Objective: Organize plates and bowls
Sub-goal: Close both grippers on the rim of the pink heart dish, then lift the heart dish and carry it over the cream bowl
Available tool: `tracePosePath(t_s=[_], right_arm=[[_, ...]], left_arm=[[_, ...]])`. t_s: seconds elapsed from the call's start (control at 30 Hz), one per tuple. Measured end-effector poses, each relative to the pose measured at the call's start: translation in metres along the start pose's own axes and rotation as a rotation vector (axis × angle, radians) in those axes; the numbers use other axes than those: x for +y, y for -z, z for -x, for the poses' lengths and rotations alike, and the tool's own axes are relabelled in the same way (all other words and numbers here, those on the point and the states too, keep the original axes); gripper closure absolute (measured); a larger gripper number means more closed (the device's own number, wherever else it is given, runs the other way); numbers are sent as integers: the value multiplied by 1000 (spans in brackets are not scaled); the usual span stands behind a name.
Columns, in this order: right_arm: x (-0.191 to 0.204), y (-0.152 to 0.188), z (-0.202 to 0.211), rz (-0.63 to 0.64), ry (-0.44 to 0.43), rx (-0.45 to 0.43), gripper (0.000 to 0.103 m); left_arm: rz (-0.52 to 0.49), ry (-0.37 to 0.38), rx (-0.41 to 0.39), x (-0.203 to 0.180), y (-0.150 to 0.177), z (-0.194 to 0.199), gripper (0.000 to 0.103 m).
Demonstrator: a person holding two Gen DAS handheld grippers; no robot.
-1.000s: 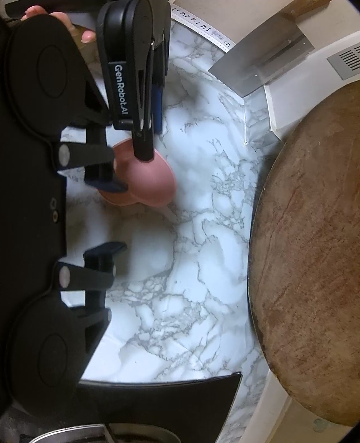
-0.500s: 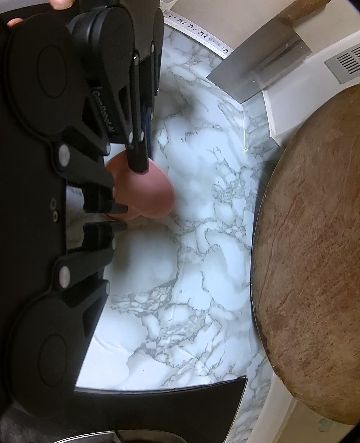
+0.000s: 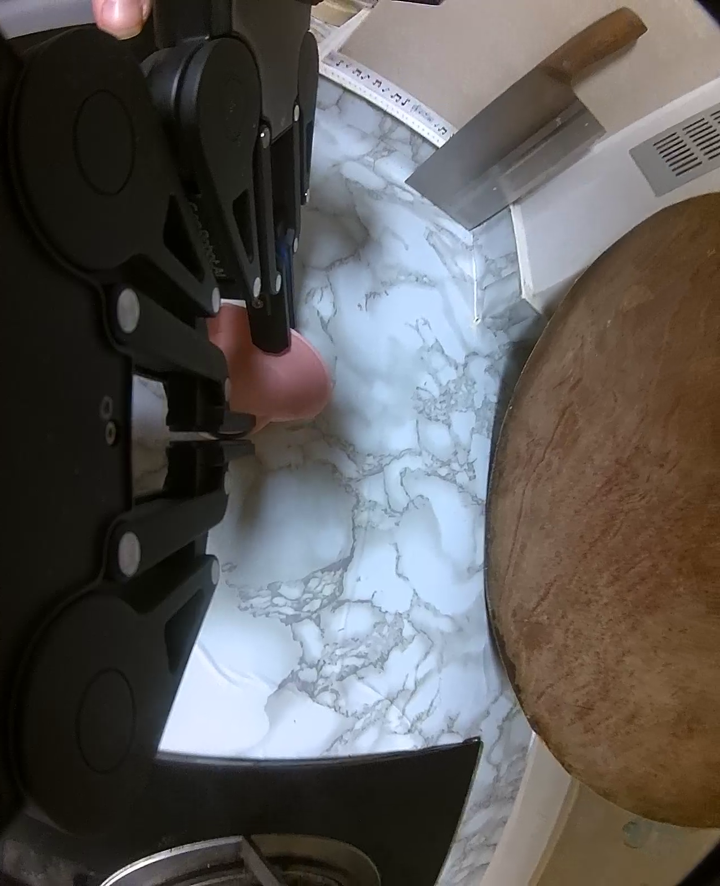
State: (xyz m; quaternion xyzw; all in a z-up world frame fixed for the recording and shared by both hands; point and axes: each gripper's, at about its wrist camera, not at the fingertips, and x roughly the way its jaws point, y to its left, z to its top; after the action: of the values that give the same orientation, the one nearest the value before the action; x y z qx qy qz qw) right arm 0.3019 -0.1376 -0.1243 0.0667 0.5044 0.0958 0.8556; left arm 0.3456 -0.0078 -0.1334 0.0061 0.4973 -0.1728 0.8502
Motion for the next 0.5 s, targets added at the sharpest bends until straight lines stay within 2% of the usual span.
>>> tracePosePath(t_s=[0.5], right_arm=[[13, 13, 78, 1, -23, -29, 100]], left_arm=[[-27, -5, -24, -33, 6, 79, 99]])
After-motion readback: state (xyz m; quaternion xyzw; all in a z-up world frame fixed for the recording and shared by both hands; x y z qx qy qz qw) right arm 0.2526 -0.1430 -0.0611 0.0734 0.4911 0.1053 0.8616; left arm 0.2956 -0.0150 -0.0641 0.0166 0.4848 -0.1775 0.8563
